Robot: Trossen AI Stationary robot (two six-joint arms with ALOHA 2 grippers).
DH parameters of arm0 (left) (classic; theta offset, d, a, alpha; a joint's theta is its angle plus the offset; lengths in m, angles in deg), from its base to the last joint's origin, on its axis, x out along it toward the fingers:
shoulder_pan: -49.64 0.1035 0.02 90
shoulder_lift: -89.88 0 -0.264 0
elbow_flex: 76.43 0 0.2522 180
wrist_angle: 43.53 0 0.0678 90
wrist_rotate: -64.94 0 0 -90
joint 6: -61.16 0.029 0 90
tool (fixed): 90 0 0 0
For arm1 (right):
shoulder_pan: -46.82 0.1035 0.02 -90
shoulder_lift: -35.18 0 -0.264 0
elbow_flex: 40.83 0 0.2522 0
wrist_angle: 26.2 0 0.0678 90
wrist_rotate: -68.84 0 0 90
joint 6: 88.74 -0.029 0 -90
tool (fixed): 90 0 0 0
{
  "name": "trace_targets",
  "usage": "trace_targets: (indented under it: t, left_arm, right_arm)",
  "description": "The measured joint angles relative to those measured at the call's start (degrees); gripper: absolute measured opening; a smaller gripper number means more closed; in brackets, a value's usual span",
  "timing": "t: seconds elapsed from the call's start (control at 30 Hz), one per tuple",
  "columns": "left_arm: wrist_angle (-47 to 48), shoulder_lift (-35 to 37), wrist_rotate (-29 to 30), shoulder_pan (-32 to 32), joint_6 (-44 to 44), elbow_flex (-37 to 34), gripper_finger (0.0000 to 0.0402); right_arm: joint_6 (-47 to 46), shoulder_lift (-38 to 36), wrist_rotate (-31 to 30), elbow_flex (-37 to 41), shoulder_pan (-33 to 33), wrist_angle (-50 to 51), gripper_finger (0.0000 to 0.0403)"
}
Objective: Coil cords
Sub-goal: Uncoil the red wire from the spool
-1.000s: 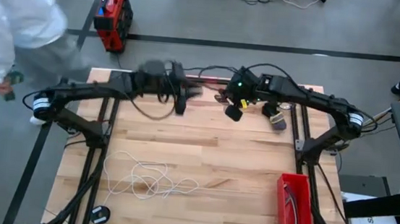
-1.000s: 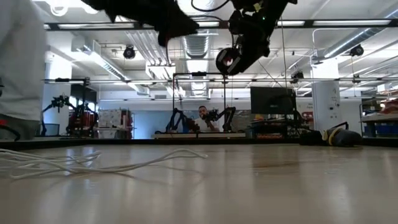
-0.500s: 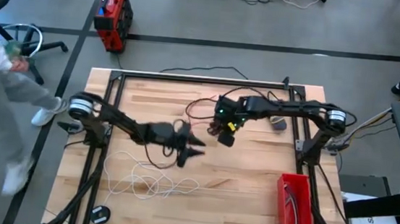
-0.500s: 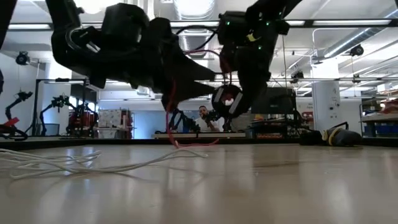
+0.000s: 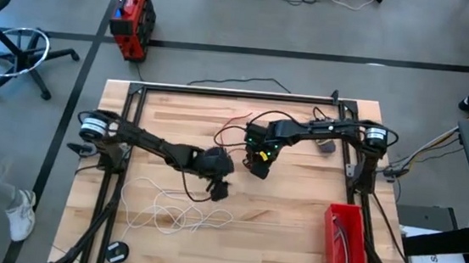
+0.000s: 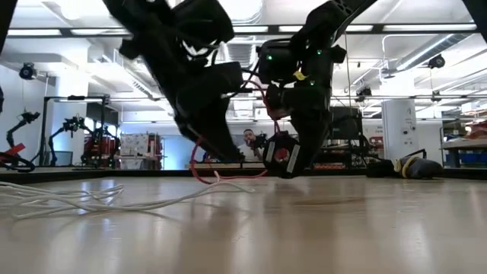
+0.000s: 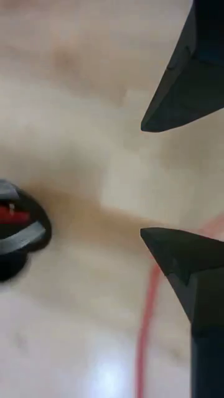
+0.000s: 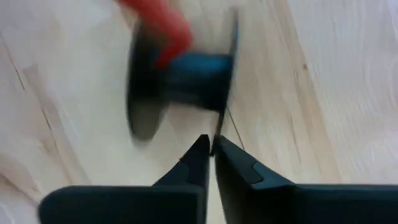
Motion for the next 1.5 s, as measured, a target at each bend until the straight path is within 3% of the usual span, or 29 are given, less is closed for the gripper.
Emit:
trace_targets:
  t: [0.1,0.37,0.47,0.57,0.8,0.97,1.13,1.3,1.4,1.5]
  left_arm:
    - [7.1,0.9,3.5,0.0,-0.3,3.6,0.0258]
    - [7.7,1.1,8.9,-1.1,-2.9,6.3,0.0246]
    - [6.0,1.1,11.6,-2.0,-4.7,5.6,0.0238]
    - [-1.6,1.1,11.9,-3.1,-5.2,3.9,0.0231]
    - [-33.1,0.5,14.8,-4.1,-4.4,0.2,0.0218]
    - [-46.7,-0.9,17.9,-2.2,-3.5,0.2,0.0203]
    - [-47.0,-0.7,29.3,-0.9,-4.6,0.6,0.016]
    - [-45.9,1.0,41.1,-1.2,-2.5,0.6,0.0083]
    - [-41.1,1.8,42.8,-1.6,-0.4,0.5,0.0025]
    - [-34.9,2.5,40.2,-2.3,-0.2,1.0,0.0009]
  right_arm:
    - [0.5,-0.1,-0.1,-1.0,0.0,3.5,0.0041]
    - [1.0,-1.3,-3.9,-5.3,0.1,12.5,0.0151]
    - [2.1,-4.4,-4.3,-6.0,0.5,13.4,0.0183]
    - [2.1,-9.3,-4.3,-6.2,1.3,14.1,0.0202]
    - [-2.3,-26.3,-5.4,-6.3,6.6,15.9,0.0211]
    - [-9.7,-37.3,-9.7,-6.3,14.2,15.2,0.0201]
    - [-16.4,-44.2,-16.9,-6.0,23.1,15.2,0.02]
    - [-21.1,-46.9,-23.4,-4.4,32.1,15.5,0.0197]
    - [-22.0,-46.7,-24.8,-2.4,36.9,15.2,0.0194]
    - [-23.1,-45.5,-26.1,-0.1,40.5,13.5,0.0195]
